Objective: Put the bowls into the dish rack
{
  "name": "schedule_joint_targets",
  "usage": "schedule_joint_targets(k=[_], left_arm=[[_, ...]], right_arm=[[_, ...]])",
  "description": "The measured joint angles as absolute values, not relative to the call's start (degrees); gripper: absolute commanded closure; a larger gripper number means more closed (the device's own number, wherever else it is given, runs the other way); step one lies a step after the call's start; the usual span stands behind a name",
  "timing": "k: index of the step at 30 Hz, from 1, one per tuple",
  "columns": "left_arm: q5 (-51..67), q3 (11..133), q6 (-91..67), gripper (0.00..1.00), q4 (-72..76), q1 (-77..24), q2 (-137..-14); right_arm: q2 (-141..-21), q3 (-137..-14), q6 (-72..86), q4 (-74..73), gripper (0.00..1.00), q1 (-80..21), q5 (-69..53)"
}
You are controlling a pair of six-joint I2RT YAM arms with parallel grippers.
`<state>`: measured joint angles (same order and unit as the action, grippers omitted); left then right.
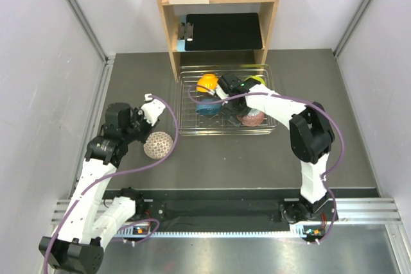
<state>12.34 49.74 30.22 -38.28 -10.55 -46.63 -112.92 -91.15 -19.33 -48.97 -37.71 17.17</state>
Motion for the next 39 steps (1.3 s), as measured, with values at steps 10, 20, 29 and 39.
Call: schedule_joint_targets(k=[10, 20, 29, 39], left_arm=[[11.22, 49.74, 30.61, 0.66, -38.24, -10.48, -47.46], [8.54, 48.38, 31.97, 0.04, -36.88, -8.86, -50.54], [8.10, 43.79, 31.86, 0.01, -34.63, -4.60, -53.41], [13.56, 41.45, 33.85, 0.03, -32.93, 2.20, -57.39]], right_arm=[[-109.67, -87.68, -19.35, -46.57, 0.00, -35.53, 13.39], [-106.10, -83.42, -19.31, -45.32, 0.00, -32.32, 11.64], [-103.90, -81.01, -19.31, -43.13, 0.00, -31.07, 9.26], [-99.11, -84.23, -18.46, -52.07, 0.00, -29.56, 2.70]])
